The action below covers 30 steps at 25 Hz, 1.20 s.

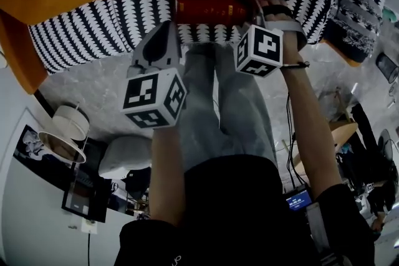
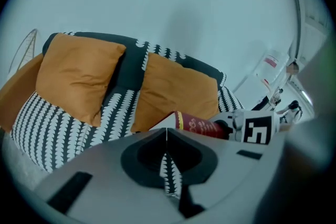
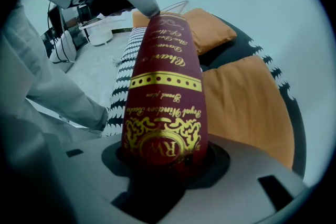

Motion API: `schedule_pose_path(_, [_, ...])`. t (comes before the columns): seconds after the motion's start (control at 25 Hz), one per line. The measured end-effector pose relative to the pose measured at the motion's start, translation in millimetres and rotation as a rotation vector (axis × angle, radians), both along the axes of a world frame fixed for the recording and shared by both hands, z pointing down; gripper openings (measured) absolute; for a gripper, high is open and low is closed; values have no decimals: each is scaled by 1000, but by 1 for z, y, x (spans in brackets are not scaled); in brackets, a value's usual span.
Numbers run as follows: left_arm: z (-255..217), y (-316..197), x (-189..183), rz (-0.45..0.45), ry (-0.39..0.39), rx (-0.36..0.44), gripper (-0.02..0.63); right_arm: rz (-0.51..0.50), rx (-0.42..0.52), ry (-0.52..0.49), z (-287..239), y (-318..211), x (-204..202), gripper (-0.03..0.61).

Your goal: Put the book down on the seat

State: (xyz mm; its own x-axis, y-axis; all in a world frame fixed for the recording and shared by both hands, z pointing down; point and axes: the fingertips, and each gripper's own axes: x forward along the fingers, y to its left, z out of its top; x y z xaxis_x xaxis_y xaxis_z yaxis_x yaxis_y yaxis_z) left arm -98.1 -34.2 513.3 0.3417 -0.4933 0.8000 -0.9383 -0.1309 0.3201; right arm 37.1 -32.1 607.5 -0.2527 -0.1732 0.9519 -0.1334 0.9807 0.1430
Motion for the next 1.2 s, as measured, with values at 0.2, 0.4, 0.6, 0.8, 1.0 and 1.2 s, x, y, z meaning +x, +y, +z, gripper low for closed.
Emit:
schedule_pose_path(0.2, [19,-9,9,5,12,-7,14,-78,8,34,27,-18,7,212])
schedule_pose_path(0.4, [33,5,18,14,16,-37,14,-132,-3,55,43,-15,10,213])
schedule_pose_path(0.6, [42,17,29,17,16,-45,14,-146,-21,81,54,-15,12,215])
schedule_pose_path(0.8, [50,12,26,4,32,-63,14,-147,-81,140,64,-27,1,218])
schedule_pose_path(1.0, [43,14,32,-5,14,-31,14,-130,-95,139,53,-37,6,233])
schedule_pose_path(1.2, [42,24,40,-6,16,-17,14,-107,-45,150,46,-48,20,333])
